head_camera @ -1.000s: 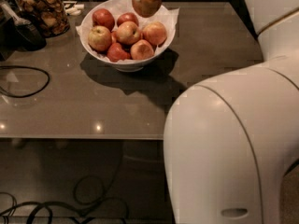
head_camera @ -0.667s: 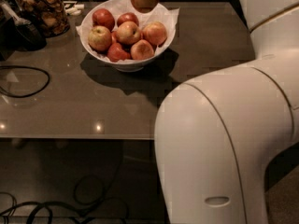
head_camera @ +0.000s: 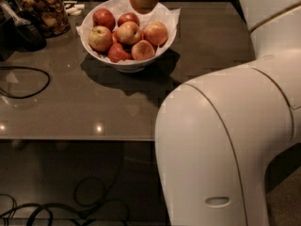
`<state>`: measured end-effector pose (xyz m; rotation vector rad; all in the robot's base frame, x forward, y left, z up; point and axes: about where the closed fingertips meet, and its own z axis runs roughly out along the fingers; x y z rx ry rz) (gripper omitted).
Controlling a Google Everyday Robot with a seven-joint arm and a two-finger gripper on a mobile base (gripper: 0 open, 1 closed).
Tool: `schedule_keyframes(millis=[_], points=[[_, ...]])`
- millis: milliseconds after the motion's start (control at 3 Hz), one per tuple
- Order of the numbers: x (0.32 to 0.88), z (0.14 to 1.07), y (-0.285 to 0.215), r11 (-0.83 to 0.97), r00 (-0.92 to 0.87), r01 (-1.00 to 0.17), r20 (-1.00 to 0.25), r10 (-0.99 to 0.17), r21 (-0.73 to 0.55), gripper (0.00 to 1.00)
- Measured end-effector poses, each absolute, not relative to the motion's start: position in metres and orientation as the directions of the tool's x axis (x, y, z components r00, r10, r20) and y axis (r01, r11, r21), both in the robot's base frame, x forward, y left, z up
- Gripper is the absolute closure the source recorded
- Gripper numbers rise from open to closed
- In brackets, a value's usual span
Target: Pick apple from white bowl
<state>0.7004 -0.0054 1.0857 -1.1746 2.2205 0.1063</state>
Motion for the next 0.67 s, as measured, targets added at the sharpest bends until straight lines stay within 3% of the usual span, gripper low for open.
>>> schedule_keyframes(millis=[667], points=[[0.7004,1.0857,-0.0054,0.602,-0.415,-0.771,-0.554,-0.722,-0.207,0.36]])
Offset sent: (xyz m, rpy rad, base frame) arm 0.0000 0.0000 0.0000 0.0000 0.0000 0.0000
